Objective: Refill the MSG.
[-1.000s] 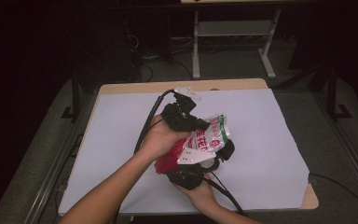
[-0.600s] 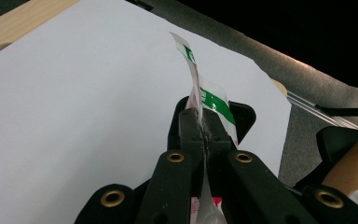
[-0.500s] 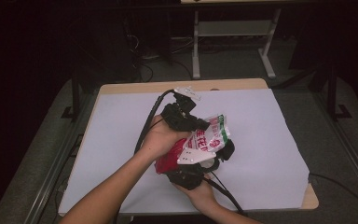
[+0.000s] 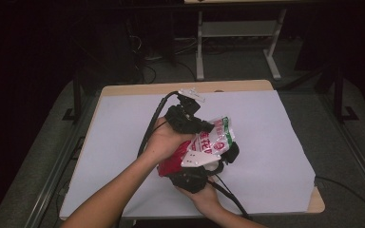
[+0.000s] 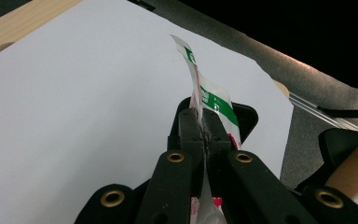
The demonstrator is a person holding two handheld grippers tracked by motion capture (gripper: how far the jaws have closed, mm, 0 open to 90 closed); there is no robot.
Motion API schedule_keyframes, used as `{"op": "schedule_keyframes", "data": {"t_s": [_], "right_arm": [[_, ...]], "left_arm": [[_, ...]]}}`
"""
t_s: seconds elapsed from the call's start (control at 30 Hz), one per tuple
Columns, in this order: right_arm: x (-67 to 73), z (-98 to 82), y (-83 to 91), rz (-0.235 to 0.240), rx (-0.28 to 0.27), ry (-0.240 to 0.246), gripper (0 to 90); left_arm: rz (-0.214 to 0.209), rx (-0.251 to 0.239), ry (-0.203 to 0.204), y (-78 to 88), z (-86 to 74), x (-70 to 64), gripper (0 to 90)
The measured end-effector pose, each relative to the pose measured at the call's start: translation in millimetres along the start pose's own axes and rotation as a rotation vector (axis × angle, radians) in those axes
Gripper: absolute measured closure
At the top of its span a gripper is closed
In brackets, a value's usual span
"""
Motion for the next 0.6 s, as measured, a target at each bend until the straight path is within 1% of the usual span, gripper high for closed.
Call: {"op": "schedule_keyframes", "data": {"t_s": [0.23, 0.4, 0.6], "right_arm": [[-0.2, 1.5, 0.6, 0.002, -0.008, -0.004, 90.0], [-0.1, 1.5, 0.8, 0.007, -0.009, -0.005, 90.0], [0.0, 1.4, 0.5, 0.010, -0.008, -0.009, 90.0]], "left_arm": [[0.003, -0.004, 0.000, -0.3, 0.5, 0.2, 89.8], [0.001, -0.009, 0.009, -1.3, 0.6, -0.1, 89.8], [0.004, -0.007, 0.010, -1.4, -0.1, 0.8, 89.8]]}}
Point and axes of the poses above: each handheld gripper's, and its own axes: y roughly backward along the jaws, z roughly out of its top, x roughly to its left, the point moved 9 cm from there along -y, roughly forward along the jaws, and after that the axes turned 11 degrees about -z, right-handed, at the moved point
